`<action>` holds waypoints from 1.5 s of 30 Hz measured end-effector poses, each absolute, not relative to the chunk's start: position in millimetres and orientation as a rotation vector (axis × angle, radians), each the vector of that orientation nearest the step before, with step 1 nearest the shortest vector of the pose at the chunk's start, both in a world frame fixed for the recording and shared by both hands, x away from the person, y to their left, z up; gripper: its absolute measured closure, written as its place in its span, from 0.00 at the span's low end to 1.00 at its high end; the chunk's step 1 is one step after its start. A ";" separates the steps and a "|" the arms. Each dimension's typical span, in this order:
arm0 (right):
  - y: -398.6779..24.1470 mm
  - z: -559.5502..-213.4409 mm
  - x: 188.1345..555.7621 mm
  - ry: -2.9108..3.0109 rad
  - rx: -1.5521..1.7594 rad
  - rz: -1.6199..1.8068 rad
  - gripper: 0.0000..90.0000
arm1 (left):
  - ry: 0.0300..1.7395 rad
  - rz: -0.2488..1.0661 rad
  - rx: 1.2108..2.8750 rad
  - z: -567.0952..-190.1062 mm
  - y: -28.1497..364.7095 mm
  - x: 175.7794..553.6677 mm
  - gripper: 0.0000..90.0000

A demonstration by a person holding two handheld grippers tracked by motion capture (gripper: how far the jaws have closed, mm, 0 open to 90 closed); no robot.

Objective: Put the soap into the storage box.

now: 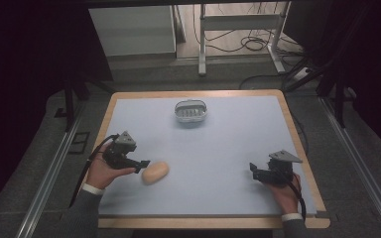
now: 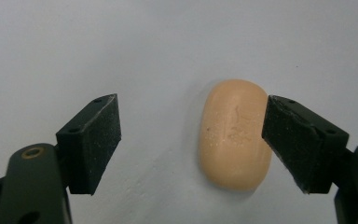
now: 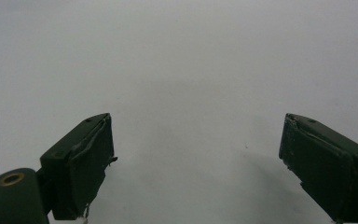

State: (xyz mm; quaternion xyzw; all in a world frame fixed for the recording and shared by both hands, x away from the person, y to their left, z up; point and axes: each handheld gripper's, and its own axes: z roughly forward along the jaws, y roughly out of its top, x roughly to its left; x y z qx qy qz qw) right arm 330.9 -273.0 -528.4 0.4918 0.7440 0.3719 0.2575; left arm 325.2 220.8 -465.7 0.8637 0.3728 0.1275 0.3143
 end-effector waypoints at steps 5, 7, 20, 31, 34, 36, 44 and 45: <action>-273.0 -528.4 330.9 2.018 1.335 1.007 0.11 | 0.967 0.330 2.294 -463.4 214.8 326.5 0.22; -273.0 -528.4 330.9 2.017 1.335 1.007 0.11 | 0.960 0.328 2.302 -463.0 212.3 327.0 0.22; -272.4 -528.5 331.0 2.018 1.335 0.998 0.11 | 0.918 0.301 2.355 -463.3 193.7 329.2 0.22; -272.4 -528.6 331.0 2.016 1.338 0.997 0.11 | 0.902 0.259 2.401 -472.4 181.0 331.8 0.22; -272.1 -528.7 331.2 2.017 1.338 0.993 0.11 | 0.893 0.249 2.421 -475.3 176.8 332.5 0.22; -272.0 -528.8 331.3 2.017 1.337 0.991 0.11 | 0.889 0.243 2.433 -477.0 174.7 333.5 0.22; -272.2 -528.7 331.0 2.016 1.336 0.994 0.11 | 0.897 0.204 2.473 -487.9 169.7 335.3 0.21; -272.2 -528.6 331.0 2.017 1.336 0.995 0.11 | 0.902 0.206 2.481 -489.6 169.0 335.3 0.21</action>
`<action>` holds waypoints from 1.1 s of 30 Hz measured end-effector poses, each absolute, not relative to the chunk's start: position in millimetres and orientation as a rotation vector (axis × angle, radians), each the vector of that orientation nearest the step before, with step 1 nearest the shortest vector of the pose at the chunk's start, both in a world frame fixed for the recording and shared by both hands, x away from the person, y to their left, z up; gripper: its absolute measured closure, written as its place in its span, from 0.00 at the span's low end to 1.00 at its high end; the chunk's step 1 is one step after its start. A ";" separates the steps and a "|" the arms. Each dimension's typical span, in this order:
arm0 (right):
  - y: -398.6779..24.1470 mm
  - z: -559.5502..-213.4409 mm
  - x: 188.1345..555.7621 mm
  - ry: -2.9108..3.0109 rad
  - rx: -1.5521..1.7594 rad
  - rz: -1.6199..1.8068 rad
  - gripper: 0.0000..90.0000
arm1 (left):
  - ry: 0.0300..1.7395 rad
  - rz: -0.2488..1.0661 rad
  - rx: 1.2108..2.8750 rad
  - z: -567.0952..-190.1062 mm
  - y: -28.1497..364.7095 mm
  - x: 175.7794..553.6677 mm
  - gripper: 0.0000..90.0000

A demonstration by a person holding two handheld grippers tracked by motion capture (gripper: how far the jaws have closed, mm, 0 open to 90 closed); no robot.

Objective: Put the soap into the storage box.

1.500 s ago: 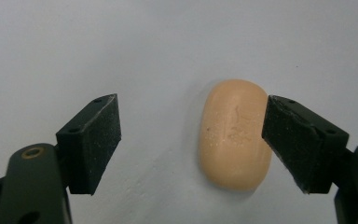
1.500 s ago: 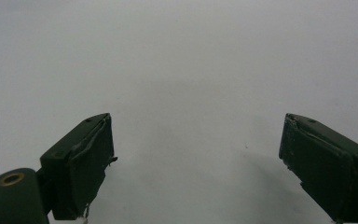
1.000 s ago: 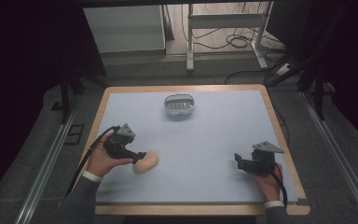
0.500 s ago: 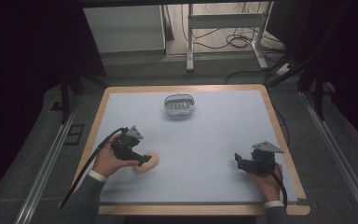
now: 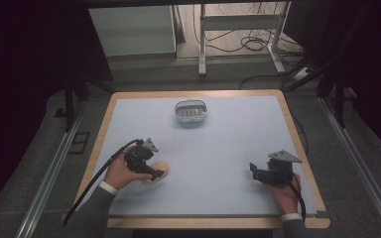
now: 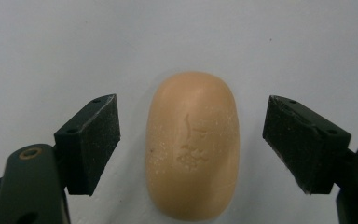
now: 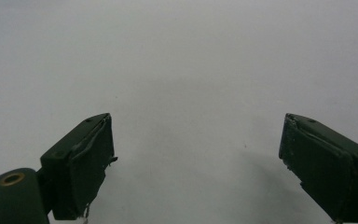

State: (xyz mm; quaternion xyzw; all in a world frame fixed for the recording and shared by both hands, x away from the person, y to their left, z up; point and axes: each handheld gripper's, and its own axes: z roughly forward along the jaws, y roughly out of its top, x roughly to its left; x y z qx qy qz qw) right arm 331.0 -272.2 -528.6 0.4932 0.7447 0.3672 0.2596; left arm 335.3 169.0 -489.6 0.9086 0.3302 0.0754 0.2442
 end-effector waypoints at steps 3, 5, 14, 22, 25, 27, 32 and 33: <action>-272.0 -528.8 331.1 2.016 1.336 0.993 0.11 | 0.908 0.194 2.494 -494.8 168.2 336.5 0.21; -272.0 -528.8 331.1 2.016 1.336 0.993 0.11 | 0.915 0.185 2.505 -498.7 167.9 337.4 0.21; -271.6 -528.9 331.2 2.019 1.337 0.989 0.11 | 0.933 0.149 2.558 -514.0 167.2 339.4 0.24; -271.7 -528.9 331.2 2.016 1.337 0.986 0.11 | 0.941 0.135 2.558 -516.9 166.4 339.4 0.36; -271.8 -528.9 331.3 2.016 1.339 0.988 0.11 | 0.938 0.135 2.562 -516.6 166.4 339.6 0.36; -271.8 -528.9 331.3 2.013 1.339 0.986 0.11 | 0.937 0.148 2.565 -516.3 165.8 339.1 0.36; -272.0 -528.8 331.2 2.011 1.342 0.989 0.11 | 0.934 0.153 2.551 -512.2 168.8 340.0 0.37; -272.0 -528.8 331.2 2.010 1.342 0.988 0.11 | 0.935 0.150 2.540 -510.7 169.8 340.1 0.37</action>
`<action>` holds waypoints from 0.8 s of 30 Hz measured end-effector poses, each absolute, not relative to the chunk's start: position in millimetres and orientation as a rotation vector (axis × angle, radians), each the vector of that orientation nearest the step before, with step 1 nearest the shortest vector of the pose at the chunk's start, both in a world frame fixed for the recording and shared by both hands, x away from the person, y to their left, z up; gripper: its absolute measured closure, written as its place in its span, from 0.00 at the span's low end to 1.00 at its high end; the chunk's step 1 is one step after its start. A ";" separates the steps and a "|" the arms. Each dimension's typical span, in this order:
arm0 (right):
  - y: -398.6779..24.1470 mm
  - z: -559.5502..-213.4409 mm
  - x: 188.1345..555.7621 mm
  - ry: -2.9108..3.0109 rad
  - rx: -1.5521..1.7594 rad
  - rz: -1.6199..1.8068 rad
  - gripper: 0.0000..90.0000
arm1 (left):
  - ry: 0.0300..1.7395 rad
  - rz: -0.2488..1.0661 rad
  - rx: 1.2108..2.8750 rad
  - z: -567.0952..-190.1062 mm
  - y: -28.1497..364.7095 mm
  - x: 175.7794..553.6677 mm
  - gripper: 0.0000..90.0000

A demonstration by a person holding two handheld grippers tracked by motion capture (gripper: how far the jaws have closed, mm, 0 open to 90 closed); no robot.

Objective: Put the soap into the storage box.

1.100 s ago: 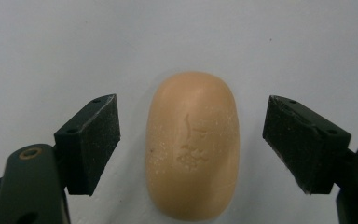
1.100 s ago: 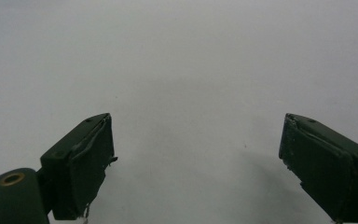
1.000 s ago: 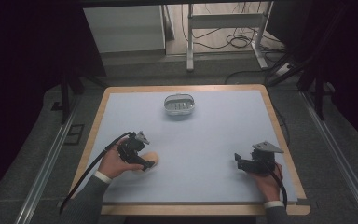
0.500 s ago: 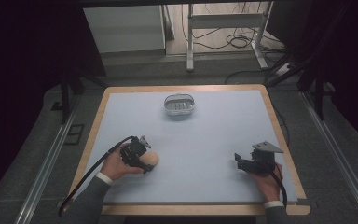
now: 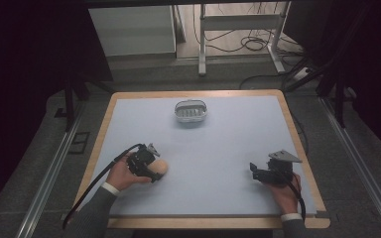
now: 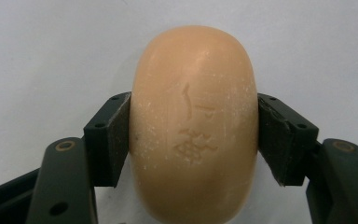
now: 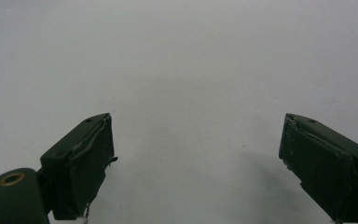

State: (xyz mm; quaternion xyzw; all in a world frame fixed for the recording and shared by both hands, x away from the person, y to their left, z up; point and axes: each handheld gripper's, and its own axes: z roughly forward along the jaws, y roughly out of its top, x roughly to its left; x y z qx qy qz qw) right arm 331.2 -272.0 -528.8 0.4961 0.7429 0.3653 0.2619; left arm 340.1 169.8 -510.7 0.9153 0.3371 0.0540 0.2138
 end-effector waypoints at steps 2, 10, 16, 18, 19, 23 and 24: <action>-272.0 -528.8 331.2 2.010 1.342 0.989 0.11 | 0.936 0.144 2.526 -508.0 172.1 340.6 0.37; -271.9 -528.9 331.2 2.008 1.342 0.986 0.11 | 0.931 0.169 2.508 -496.9 174.7 342.7 0.37; -271.9 -528.8 331.3 2.009 1.344 0.987 0.11 | 0.918 0.167 2.495 -488.5 173.1 347.5 0.37; -271.9 -528.8 331.2 2.008 1.344 0.987 0.11 | 0.912 0.176 2.495 -485.4 171.7 348.9 0.37; -272.1 -528.8 331.2 2.009 1.344 0.988 0.11 | 0.912 0.176 2.493 -484.4 171.2 349.4 0.37; -272.4 -528.6 331.1 2.009 1.344 0.990 0.11 | 0.902 0.178 2.487 -479.7 168.4 352.3 0.37; -272.4 -528.6 331.1 2.009 1.343 0.990 0.11 | 0.899 0.184 2.491 -478.3 167.5 353.1 0.37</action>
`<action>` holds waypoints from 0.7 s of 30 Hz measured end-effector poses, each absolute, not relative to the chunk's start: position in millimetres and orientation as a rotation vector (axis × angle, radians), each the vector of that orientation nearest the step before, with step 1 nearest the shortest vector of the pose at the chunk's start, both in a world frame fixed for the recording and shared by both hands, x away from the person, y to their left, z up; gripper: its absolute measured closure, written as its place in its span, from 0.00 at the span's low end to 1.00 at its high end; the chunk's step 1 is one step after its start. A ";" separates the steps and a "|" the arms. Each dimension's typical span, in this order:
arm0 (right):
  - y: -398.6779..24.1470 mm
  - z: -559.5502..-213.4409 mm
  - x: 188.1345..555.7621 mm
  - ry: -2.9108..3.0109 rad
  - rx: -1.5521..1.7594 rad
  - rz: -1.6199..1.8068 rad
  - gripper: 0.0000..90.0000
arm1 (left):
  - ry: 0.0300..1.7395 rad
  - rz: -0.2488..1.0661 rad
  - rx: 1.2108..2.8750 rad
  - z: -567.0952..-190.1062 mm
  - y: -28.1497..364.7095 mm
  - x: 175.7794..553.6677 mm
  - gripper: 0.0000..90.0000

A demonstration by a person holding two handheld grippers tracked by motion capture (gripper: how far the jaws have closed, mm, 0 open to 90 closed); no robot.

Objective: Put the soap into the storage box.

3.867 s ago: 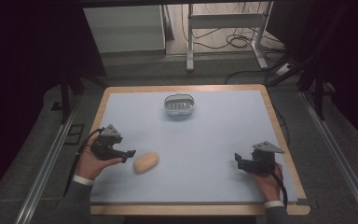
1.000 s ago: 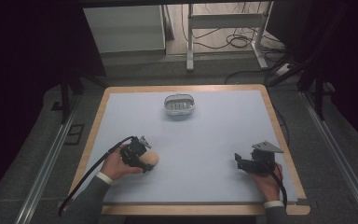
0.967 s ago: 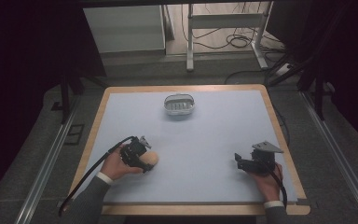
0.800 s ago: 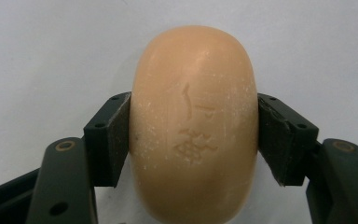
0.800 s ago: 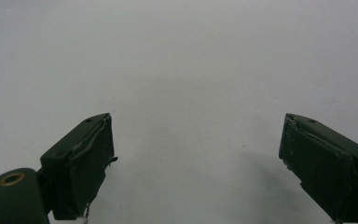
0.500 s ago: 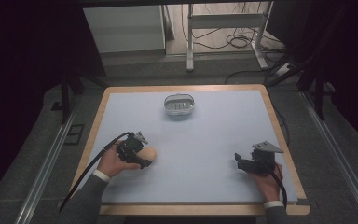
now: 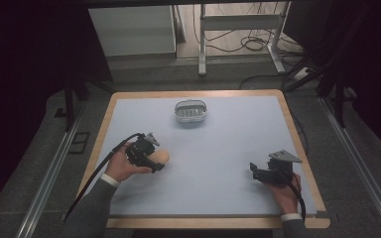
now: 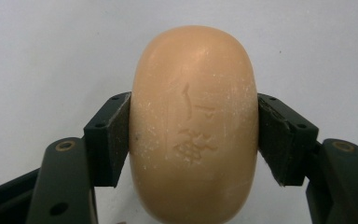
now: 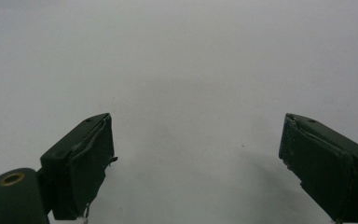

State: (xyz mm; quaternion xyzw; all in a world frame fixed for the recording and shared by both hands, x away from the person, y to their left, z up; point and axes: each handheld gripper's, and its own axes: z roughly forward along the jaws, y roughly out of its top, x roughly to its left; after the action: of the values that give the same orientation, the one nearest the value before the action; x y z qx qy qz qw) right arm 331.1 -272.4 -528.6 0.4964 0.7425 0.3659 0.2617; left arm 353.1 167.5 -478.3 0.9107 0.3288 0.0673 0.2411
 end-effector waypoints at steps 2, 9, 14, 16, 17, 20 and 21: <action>-272.4 -528.6 331.1 2.009 1.343 0.990 0.11 | 0.895 0.185 2.488 -476.2 165.7 354.3 0.37; -272.4 -528.7 331.1 2.007 1.345 0.991 0.11 | 0.880 0.196 2.490 -469.6 160.2 359.8 0.37; -272.5 -528.7 331.1 2.008 1.346 0.991 0.11 | 0.871 0.205 2.496 -465.0 156.6 364.2 0.37; -272.5 -528.7 331.1 2.007 1.346 0.991 0.11 | 0.868 0.207 2.493 -463.2 155.4 365.8 0.37; -272.5 -528.7 331.1 2.007 1.347 0.991 0.11 | 0.866 0.210 2.495 -462.6 154.9 366.5 0.37; -272.5 -528.7 331.2 2.007 1.349 0.991 0.11 | 0.866 0.215 2.495 -460.7 153.5 369.5 0.37; -272.6 -528.7 331.2 2.008 1.347 0.991 0.11 | 0.866 0.215 2.494 -460.1 153.3 370.4 0.37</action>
State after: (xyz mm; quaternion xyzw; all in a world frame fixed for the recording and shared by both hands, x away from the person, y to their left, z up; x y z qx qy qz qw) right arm 331.2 -272.6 -528.7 0.4976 0.7417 0.3661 0.2613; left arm 370.4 153.3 -460.1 0.9131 0.3171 0.0789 0.2441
